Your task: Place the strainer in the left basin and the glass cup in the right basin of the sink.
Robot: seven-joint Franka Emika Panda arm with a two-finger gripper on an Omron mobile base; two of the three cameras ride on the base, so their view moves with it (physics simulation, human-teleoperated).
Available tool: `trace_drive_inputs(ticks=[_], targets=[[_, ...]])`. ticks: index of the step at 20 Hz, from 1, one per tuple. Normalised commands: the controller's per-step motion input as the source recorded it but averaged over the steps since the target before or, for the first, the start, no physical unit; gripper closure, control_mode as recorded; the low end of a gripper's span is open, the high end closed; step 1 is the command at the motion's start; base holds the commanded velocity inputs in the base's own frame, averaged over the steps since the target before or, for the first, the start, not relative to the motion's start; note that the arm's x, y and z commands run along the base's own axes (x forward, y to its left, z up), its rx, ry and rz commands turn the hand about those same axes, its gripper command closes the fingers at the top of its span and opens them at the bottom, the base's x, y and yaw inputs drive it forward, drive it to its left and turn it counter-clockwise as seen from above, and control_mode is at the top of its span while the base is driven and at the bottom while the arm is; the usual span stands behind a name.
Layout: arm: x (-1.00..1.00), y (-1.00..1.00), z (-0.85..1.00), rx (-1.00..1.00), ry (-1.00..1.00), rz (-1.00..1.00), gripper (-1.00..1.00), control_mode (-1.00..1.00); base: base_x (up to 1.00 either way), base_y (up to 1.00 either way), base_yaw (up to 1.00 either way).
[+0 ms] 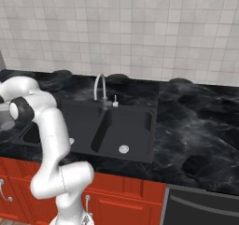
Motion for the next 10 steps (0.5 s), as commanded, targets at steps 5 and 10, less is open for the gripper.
trace_drive_inputs(ticks=[5, 10], targets=[[0.02, 0.14, -0.26, -0.15, 0.0, 0.0, -1.0, -1.0, 0.0, 0.0, 0.0], [0.0, 0.03, -0.32, -0.16, 0.0, 0.01, -1.0, -1.0, 0.0, 0.0, 0.0]])
